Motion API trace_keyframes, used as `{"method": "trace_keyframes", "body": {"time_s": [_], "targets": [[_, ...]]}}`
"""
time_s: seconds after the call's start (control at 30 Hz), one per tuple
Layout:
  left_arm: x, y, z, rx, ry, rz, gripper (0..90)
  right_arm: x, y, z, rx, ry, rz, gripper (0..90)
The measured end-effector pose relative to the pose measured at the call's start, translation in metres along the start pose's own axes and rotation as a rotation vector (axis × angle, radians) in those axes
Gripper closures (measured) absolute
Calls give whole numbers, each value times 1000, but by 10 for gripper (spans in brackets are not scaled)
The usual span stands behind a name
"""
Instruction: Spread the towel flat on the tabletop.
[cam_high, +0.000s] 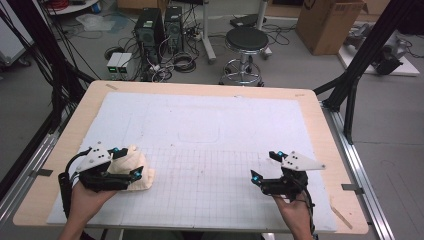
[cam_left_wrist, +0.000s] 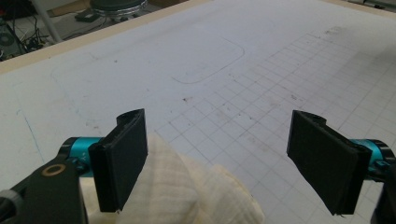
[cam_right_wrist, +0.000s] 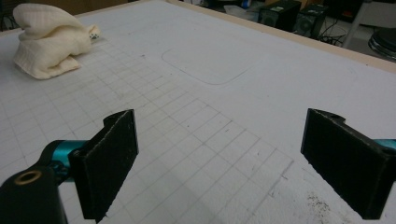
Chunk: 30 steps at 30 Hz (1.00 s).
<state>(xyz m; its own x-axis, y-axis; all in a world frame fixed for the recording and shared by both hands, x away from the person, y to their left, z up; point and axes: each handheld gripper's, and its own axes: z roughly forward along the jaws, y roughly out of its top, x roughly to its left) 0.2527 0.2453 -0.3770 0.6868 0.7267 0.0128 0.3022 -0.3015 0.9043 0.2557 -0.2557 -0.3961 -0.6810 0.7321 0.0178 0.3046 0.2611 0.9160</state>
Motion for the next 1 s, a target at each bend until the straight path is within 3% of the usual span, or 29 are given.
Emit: {"method": "trace_keyframes", "body": {"time_s": [0.47, 1.0], "targets": [[-1, 2, 1, 1, -11, 5, 212, -2, -2, 0, 3, -7, -14, 105], [1, 6, -10, -15, 17, 6, 225, 2, -2, 1, 10, -11, -19, 105]]}}
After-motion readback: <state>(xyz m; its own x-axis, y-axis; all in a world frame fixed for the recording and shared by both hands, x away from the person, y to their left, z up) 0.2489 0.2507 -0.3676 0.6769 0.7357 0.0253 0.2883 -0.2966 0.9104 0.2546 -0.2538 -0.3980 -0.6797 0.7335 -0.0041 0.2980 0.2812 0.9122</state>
